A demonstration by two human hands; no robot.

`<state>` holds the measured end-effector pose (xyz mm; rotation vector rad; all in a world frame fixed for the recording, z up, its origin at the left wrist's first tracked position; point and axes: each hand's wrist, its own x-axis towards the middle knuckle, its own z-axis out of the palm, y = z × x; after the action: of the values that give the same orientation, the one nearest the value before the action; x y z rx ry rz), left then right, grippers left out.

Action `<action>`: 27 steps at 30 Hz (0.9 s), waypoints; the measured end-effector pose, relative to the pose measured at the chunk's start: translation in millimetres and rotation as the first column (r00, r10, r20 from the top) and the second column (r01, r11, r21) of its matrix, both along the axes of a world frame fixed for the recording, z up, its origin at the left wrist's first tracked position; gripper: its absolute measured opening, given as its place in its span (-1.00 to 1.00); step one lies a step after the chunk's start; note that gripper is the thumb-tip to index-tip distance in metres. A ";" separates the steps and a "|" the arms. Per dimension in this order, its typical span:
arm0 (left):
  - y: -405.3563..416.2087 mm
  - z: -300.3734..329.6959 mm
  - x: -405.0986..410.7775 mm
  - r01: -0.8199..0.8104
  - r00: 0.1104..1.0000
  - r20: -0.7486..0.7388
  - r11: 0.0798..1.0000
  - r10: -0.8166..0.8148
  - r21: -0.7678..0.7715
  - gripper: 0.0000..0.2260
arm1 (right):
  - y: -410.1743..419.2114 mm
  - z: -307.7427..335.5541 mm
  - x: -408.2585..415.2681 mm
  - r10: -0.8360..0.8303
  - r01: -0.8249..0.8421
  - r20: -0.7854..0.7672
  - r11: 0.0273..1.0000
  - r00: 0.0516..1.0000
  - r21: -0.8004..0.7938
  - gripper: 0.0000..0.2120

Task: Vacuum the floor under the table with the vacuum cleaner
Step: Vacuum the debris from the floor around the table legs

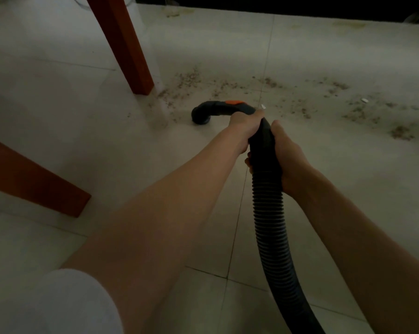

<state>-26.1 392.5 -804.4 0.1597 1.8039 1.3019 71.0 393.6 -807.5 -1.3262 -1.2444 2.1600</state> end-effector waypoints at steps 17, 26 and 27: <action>-34.0 3.0 -26.4 -0.130 0.991 0.045 0.991 0.129 0.020 -0.52 | -17.5 -5.7 -35.3 0.064 -0.064 0.017 0.998 0.998 -0.014 -0.53; -52.7 12.8 -39.6 -0.102 0.995 0.028 0.994 0.101 0.028 -0.56 | -26.7 10.1 -46.3 0.178 -0.179 0.056 0.984 0.982 0.006 -0.54; -56.2 12.9 -40.5 -0.087 0.996 0.012 0.996 0.087 0.017 -0.58 | -31.3 11.6 -46.3 0.184 -0.187 0.082 0.982 0.979 0.027 -0.57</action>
<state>-66.6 336.3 -791.6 0.0842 1.8074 1.3774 24.7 362.4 -795.8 -1.3411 -1.4840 2.2168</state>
